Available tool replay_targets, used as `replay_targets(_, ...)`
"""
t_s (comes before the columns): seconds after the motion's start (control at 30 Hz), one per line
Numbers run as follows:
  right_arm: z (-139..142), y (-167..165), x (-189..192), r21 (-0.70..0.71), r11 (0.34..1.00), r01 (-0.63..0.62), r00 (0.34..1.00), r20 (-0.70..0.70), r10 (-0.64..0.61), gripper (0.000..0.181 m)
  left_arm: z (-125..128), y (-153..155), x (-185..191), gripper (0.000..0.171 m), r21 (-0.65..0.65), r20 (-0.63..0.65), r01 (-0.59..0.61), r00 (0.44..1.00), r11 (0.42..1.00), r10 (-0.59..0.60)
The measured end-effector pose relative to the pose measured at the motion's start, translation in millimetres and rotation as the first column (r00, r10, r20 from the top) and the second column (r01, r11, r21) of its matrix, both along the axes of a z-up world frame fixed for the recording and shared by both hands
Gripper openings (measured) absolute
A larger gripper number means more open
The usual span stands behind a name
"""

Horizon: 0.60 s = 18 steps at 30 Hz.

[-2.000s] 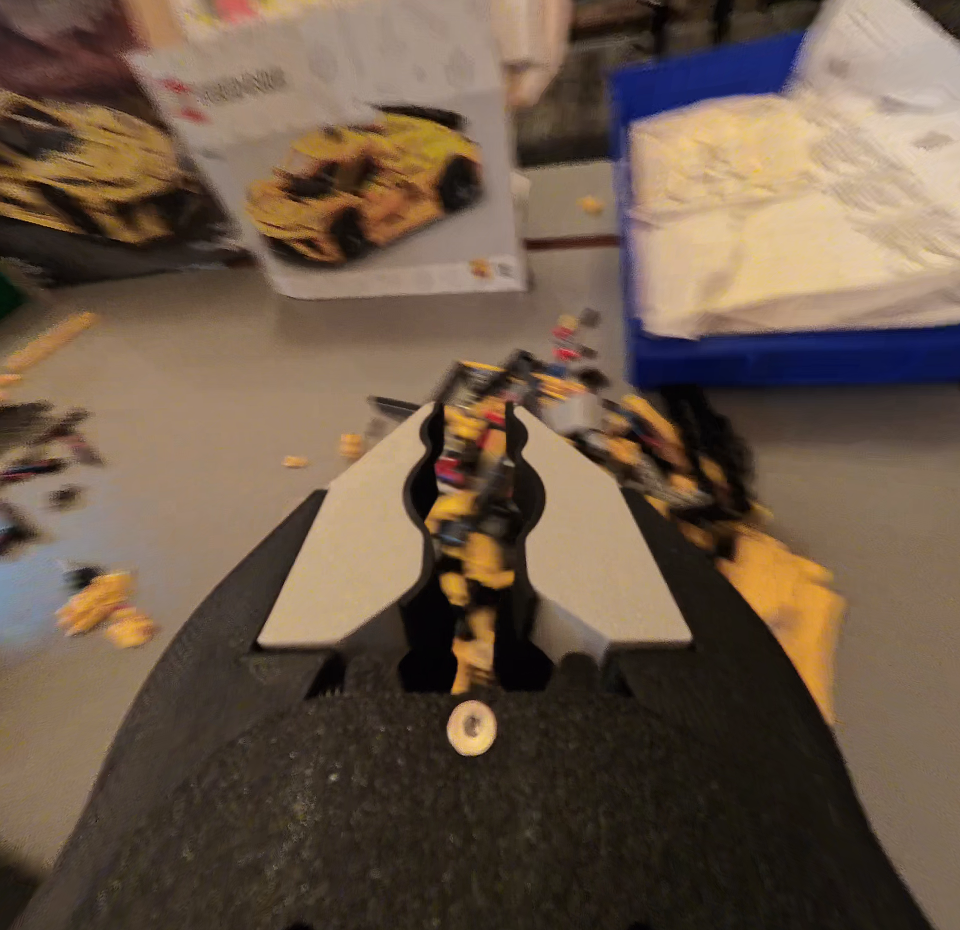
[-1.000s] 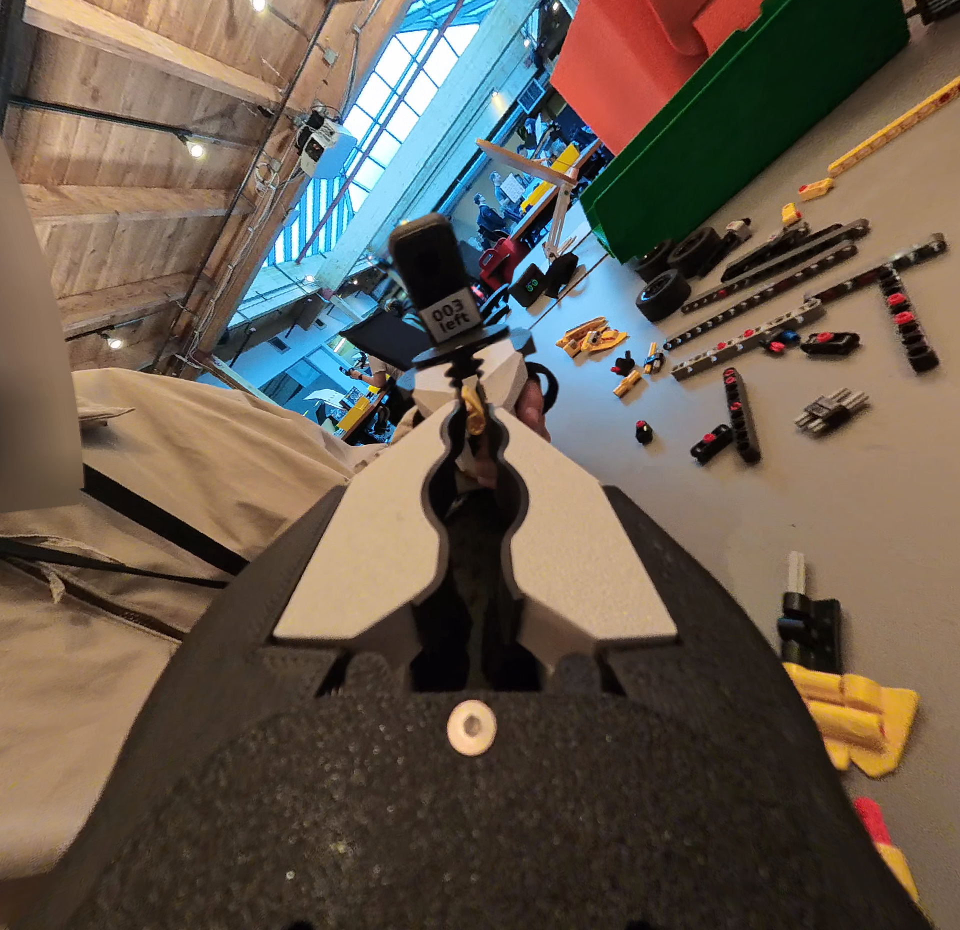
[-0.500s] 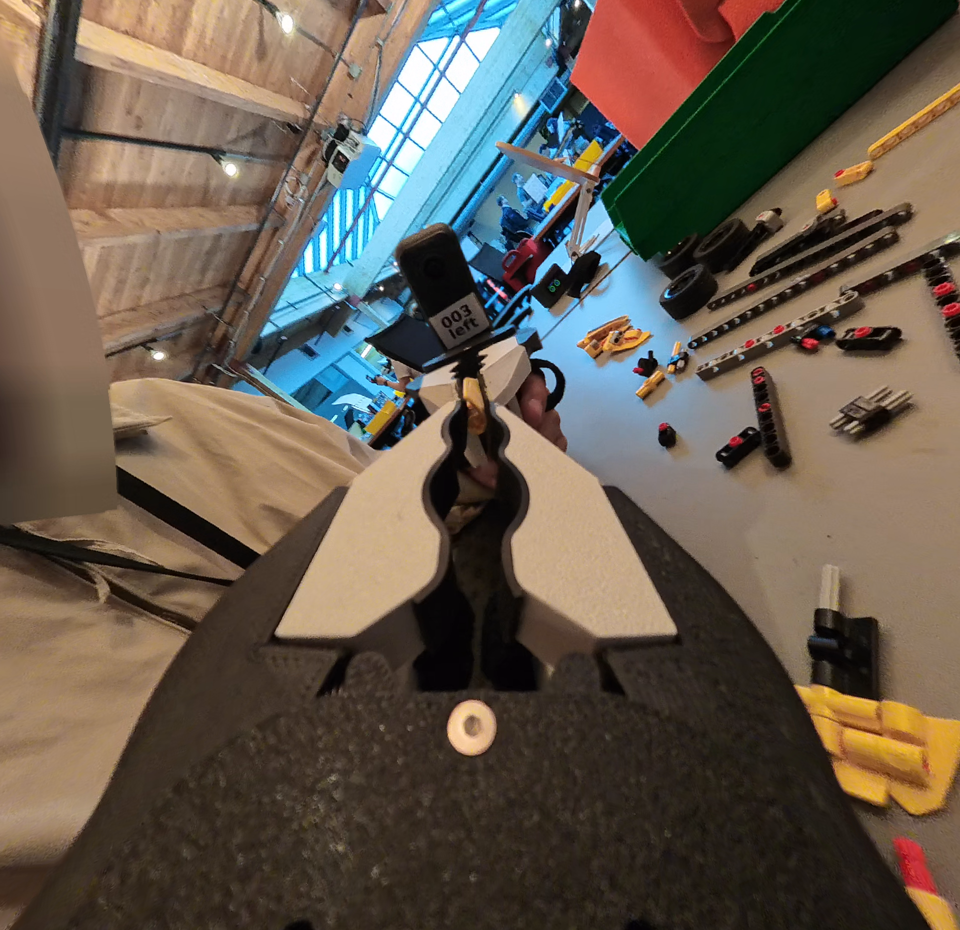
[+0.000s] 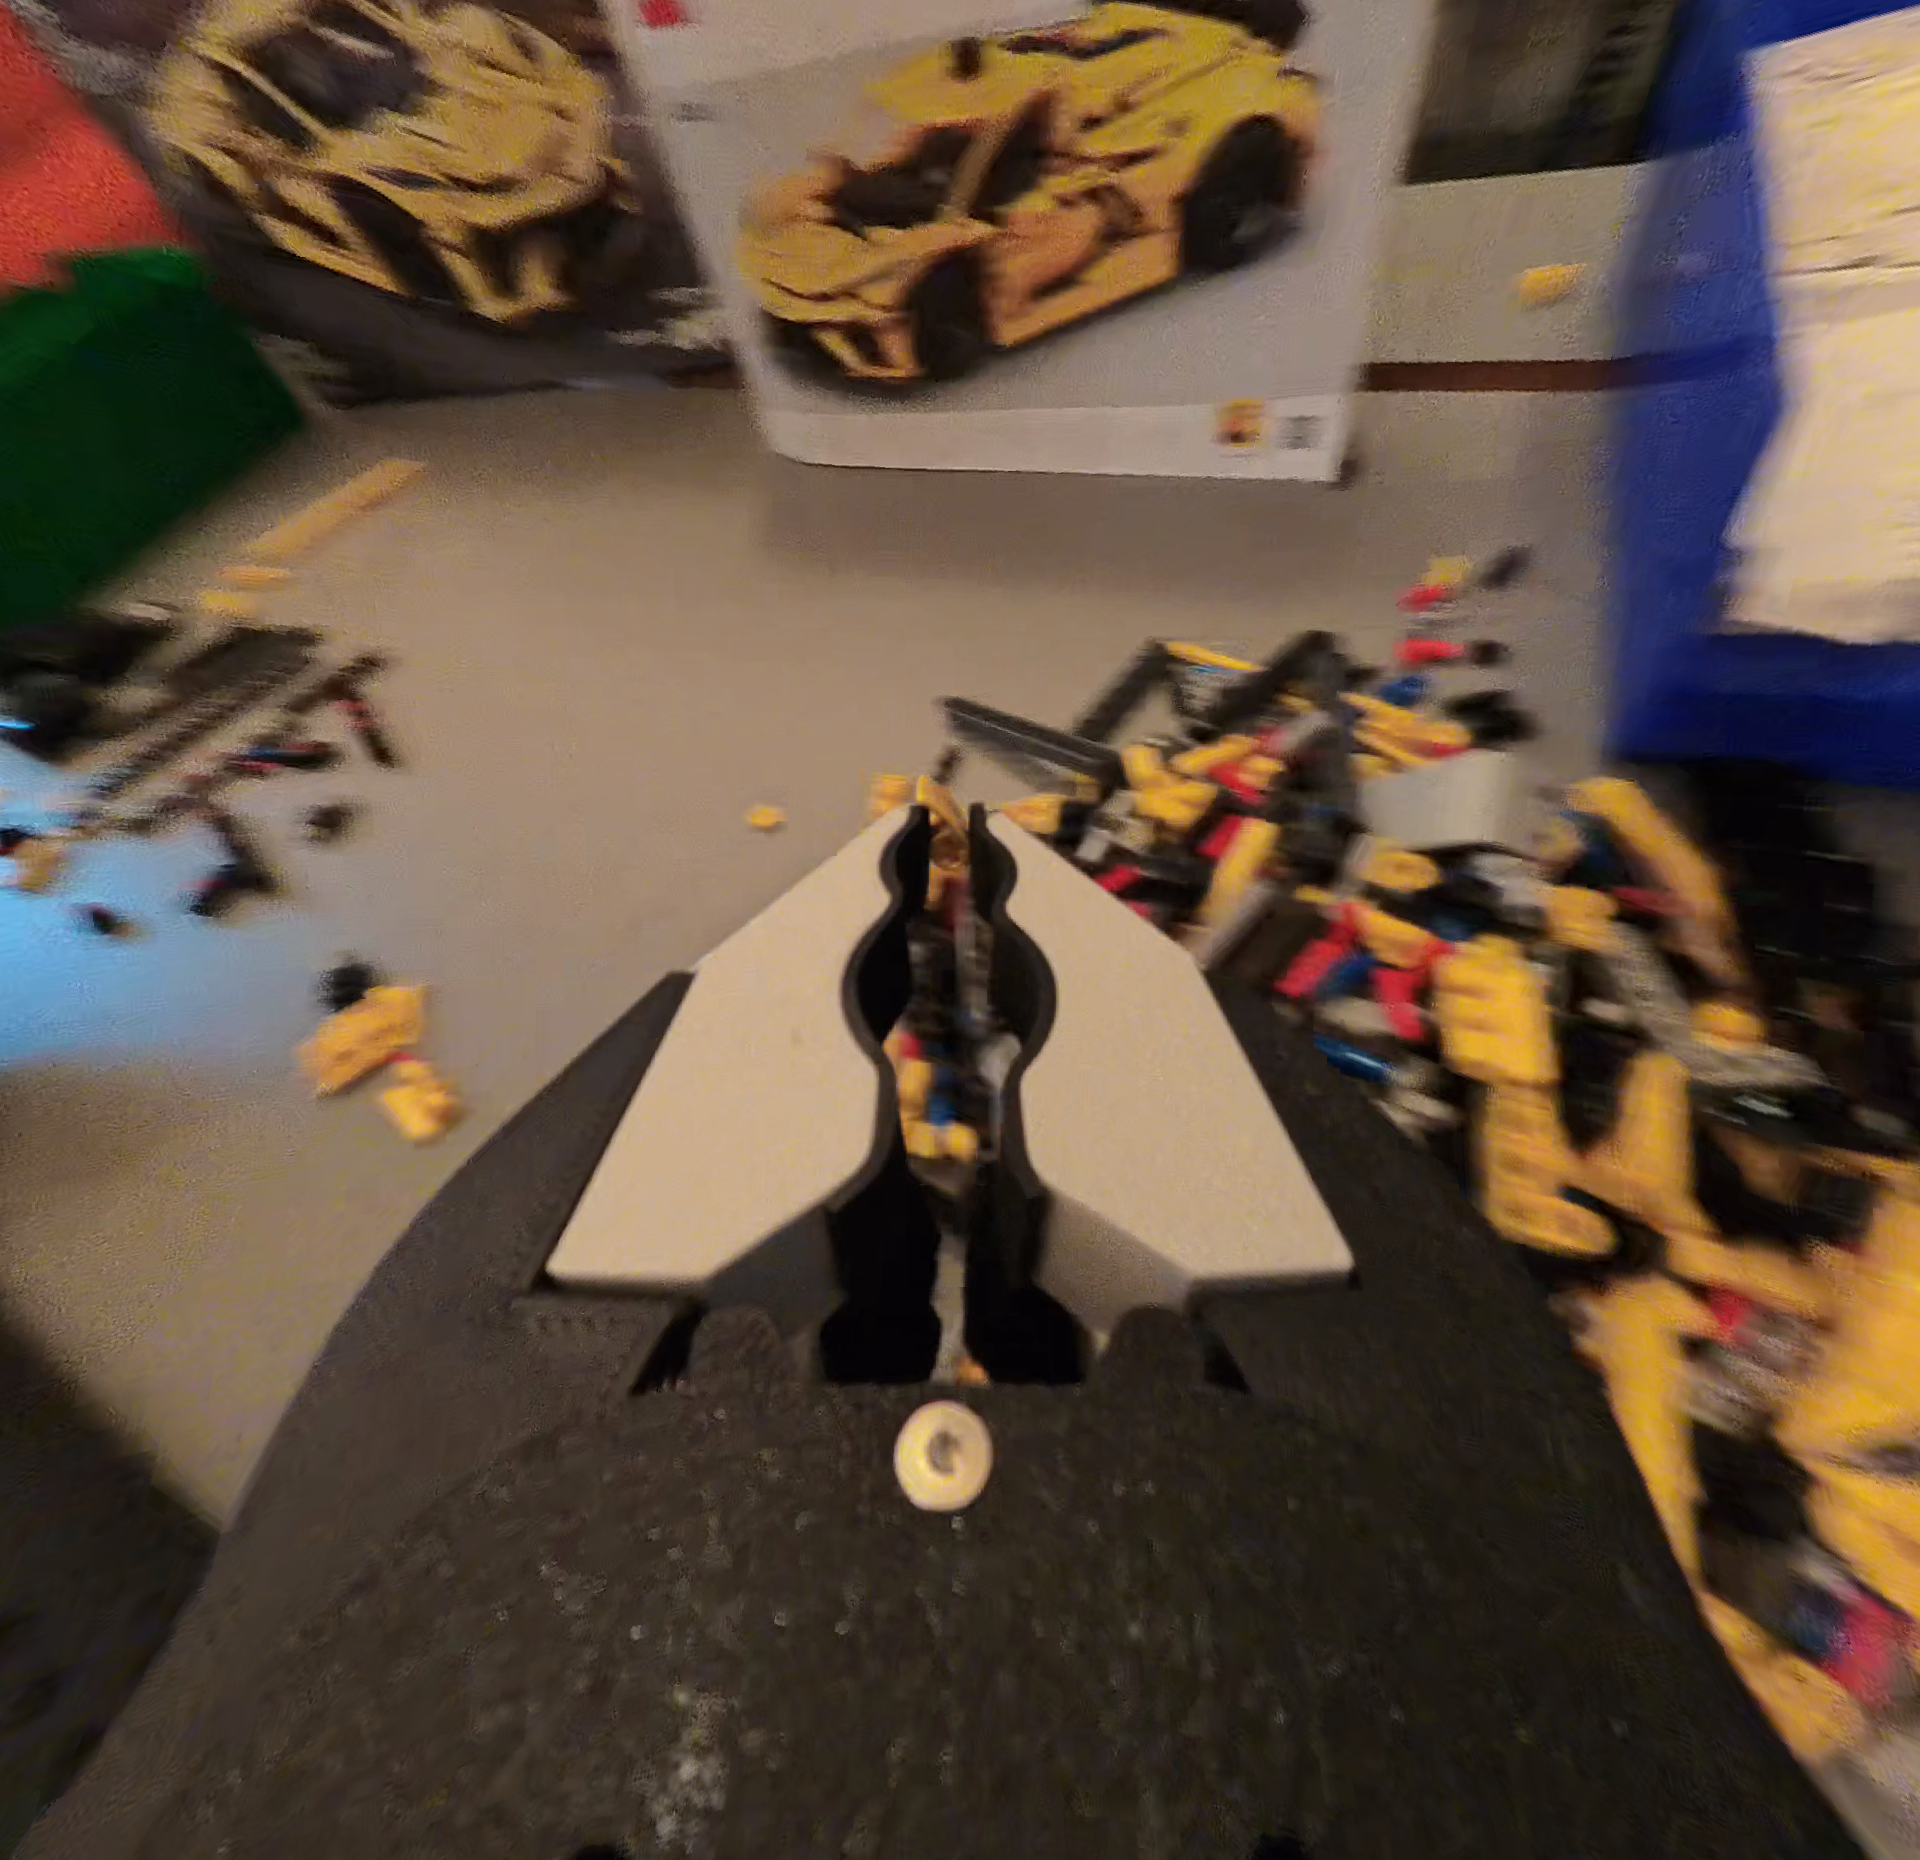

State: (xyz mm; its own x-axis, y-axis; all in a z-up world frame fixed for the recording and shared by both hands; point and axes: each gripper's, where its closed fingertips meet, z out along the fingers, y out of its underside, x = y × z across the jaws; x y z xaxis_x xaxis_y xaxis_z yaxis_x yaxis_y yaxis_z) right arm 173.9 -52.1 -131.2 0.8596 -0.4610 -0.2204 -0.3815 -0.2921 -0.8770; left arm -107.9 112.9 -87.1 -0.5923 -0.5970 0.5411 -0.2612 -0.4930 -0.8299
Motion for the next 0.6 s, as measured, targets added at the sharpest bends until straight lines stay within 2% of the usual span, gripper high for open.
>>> replay_targets(0.07, -12.1, -18.9, 16.2, -0.076, 0.996, 0.05, 0.999, 0.002, -0.05, 0.007, -8.3, -8.2, 1.5, 0.006, 0.079, -0.017, -0.001, 1.0, 0.997, 0.002)
replay_targets(0.13, -14.5, -25.0, 18.9, -0.03, 0.999, 0.033, 0.996, -0.085, -0.036, 0.007, -8.7, -11.9, 0.5, 0.007, 0.115, -0.004, -0.004, 1.0, 0.993, 0.005)
replay_targets(0.2, -14.1, -31.1, 25.2, 0.03, 0.998, 0.061, 0.985, -0.163, -0.055, 0.007, -8.1, -10.0, 0.3, 0.007, 0.101, -0.004, -0.008, 1.0, 0.995, 0.009)
replay_targets(0.27, -23.6, -42.4, 35.9, -0.044, 0.993, 0.108, 0.984, -0.141, -0.113, 0.014, -9.0, -5.9, 1.7, 0.006, 0.059, -0.025, -0.008, 1.0, 0.998, 0.009)
replay_targets(0.33, -26.5, -44.7, 35.7, -0.084, 0.993, 0.089, 0.99, -0.106, -0.098, 0.007, -10.0, -1.1, 3.1, 0.006, 0.031, -0.042, -0.015, 0.999, 0.999, 0.016)
replay_targets(0.4, -25.9, -46.1, 37.5, -0.093, 0.991, 0.094, 0.99, -0.097, -0.103, 0.007, -7.6, -0.3, 1.9, 0.006, 0.009, -0.034, -0.01, 0.999, 1.0, 0.01)
replay_targets(0.47, -20.0, -41.5, 33.1, -0.051, 0.996, 0.069, 0.99, -0.116, -0.075, 0.007, -9.5, -1.4, 2.2, 0.006, 0.018, -0.041, -0.008, 0.999, 1.0, 0.008)
replay_targets(0.53, -3.7, -29.0, 21.0, 0.062, 0.998, 0.024, 0.988, -0.156, -0.014, 0.007, -12.2, -1.9, 3.5, 0.007, 0.038, -0.049, -0.015, 0.999, 0.999, 0.017)
replay_targets(0.6, 17.6, -3.6, -10.2, 0.212, 0.972, -0.102, 0.959, -0.239, 0.153, 0.007, -11.4, -3.0, 3.0, 0.007, 0.034, -0.044, -0.007, 0.999, 0.999, 0.009)
